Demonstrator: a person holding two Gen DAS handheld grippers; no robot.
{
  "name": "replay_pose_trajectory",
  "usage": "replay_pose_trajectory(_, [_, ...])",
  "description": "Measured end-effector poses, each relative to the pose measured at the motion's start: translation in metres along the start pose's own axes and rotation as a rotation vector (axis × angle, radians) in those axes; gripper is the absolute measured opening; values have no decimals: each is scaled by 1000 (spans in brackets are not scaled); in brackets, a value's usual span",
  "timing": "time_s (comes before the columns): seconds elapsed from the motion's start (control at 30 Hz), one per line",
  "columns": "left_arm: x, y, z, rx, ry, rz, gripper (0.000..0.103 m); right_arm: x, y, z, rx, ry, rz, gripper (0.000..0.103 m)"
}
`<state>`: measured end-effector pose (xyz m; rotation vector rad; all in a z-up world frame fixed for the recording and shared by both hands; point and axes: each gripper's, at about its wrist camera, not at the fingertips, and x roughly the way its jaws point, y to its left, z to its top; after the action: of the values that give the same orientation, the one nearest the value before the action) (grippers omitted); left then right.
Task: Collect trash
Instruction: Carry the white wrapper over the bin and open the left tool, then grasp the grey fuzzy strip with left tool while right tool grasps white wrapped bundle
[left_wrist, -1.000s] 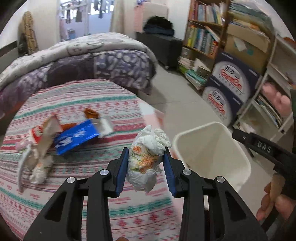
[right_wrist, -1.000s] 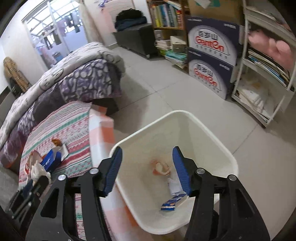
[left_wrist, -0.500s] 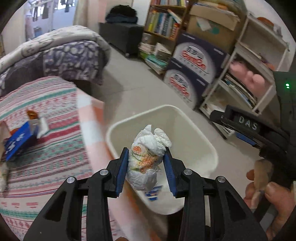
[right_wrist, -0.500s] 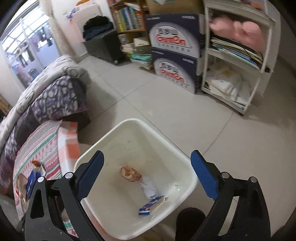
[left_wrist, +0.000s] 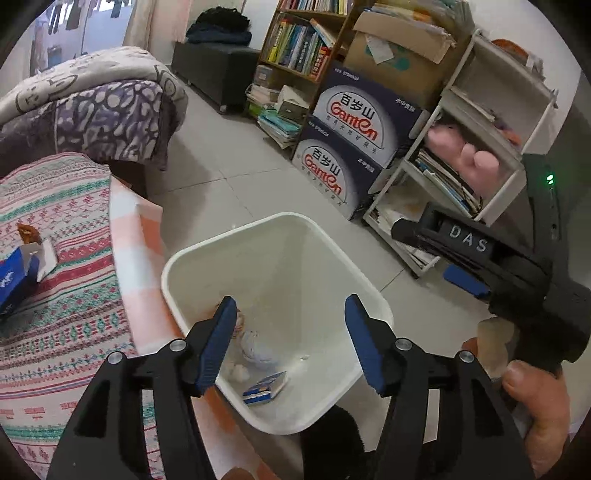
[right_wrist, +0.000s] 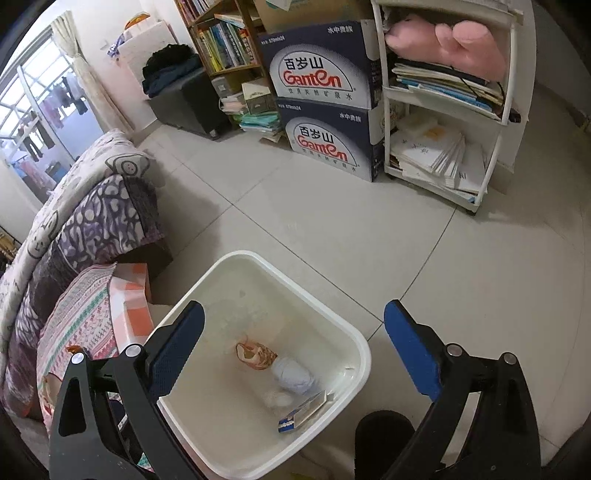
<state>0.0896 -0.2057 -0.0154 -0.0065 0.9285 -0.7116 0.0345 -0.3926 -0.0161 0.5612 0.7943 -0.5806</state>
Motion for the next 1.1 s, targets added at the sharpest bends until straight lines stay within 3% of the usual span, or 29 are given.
replay_pose_trajectory(0.3, [-24,43,-1,-58,-23,143,62,-8,37,-12,-114,-32,4,96])
replay_pose_trajectory(0.57, [-54,115,-3,-164,-4,374,68,-2,88,-36,-244,26,42,96])
replay_pose_trajectory(0.77, [-80,196,-10,-307,68,551,68,2,126,-58,-327,80,81,96])
replay_pose_trajectory(1.1, [-139,303,-48,-451,222,686,68,6,188,-96,-432,144,153,96])
